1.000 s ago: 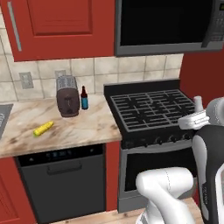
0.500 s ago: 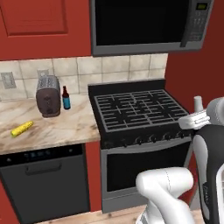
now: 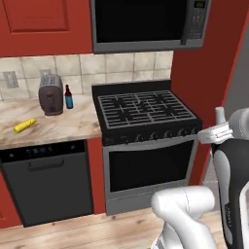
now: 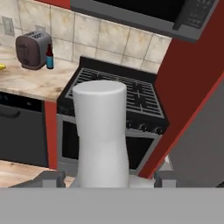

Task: Place the liquor and beer on the top shelf of the fridge to keep them out of children's reach, and place the corn on lower shelves for easy access.

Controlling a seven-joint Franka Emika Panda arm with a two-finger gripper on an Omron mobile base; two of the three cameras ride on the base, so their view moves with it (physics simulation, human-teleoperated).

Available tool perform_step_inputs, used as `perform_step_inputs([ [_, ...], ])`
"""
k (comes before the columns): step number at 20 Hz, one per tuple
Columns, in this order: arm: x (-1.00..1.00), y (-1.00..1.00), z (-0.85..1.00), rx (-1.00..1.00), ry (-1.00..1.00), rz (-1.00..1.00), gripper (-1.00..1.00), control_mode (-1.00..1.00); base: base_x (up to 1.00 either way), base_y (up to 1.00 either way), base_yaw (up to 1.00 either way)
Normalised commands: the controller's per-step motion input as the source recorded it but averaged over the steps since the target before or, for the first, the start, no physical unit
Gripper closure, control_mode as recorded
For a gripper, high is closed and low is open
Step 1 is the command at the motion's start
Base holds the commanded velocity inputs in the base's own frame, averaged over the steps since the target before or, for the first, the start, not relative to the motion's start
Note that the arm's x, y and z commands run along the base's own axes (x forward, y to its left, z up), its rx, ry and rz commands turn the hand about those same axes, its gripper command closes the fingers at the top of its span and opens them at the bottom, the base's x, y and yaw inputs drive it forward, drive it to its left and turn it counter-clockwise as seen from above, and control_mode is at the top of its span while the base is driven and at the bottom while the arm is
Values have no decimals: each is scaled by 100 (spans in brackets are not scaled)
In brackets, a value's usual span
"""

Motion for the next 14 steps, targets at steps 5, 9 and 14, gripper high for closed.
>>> perform_step_inputs([
  [5,0,0,0,0,0,0,100,100,-73,-40,0],
  [9,0,0,0,0,0,0,100,100,-55,-53,0],
  [14,0,0,0,0,0,0,100,100,-11,-85,0],
])
